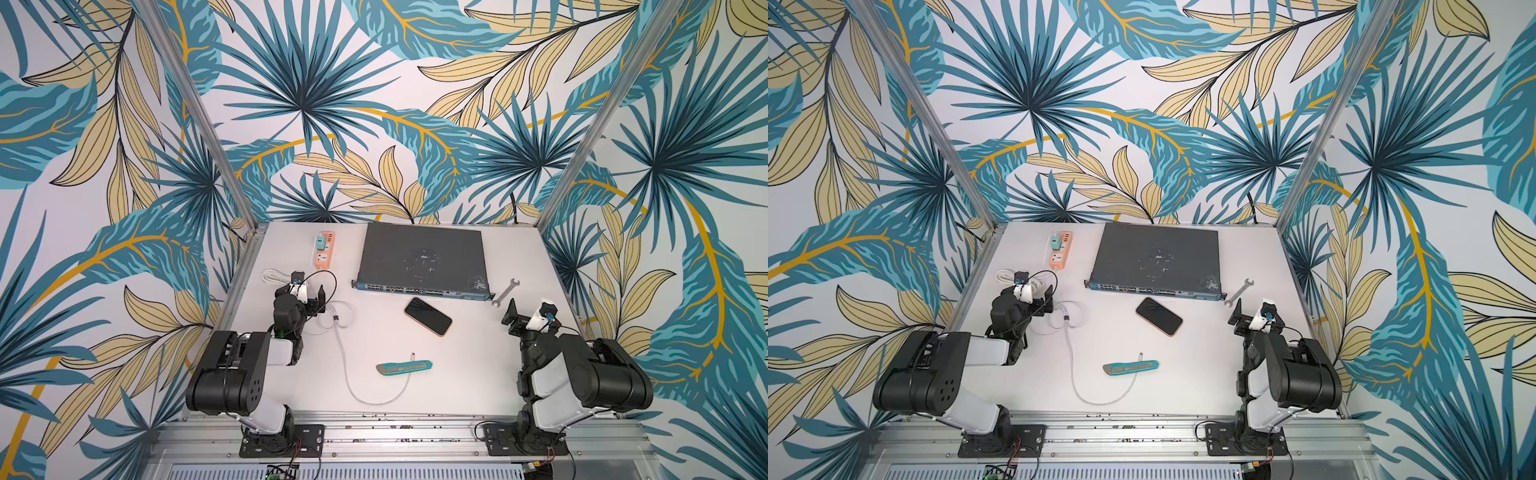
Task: Plug the charging cable into the phone
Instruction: Pick up the distractor from the center of the board.
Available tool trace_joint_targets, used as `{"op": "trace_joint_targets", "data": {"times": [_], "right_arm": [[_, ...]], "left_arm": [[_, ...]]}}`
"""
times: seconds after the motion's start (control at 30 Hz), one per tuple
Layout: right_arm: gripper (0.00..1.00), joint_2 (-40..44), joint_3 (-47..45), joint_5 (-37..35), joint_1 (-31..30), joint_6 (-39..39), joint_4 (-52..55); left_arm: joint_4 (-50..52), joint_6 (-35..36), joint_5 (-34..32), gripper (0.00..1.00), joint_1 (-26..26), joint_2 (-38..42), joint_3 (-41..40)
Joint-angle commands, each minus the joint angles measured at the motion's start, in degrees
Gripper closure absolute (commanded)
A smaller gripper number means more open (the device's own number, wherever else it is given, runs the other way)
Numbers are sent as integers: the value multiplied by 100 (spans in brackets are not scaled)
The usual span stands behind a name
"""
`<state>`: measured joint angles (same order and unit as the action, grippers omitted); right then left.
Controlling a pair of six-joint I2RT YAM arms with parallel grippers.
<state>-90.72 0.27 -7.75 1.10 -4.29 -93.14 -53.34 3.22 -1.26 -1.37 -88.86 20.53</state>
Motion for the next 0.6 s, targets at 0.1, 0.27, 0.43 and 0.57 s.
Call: {"op": "trace_joint_targets", "data": {"times": [0.1,0.27,0.43,0.57], "right_arm": [[0,-25,-142,-93,-14,-63,-1426],[0,-31,-125,-95,-5,-80,-1417],[0,-25,-131,-95,4,-90,-1417],[0,8,-151,-83,4,-65,-1431]], "left_arm": [[-133,64,-19,0,-16,-35,91],[-146,62,-19,0,-16,-35,92],[-137,56,-10,0,-12,-35,99],[153,46,5,0,-2,114,212]]}}
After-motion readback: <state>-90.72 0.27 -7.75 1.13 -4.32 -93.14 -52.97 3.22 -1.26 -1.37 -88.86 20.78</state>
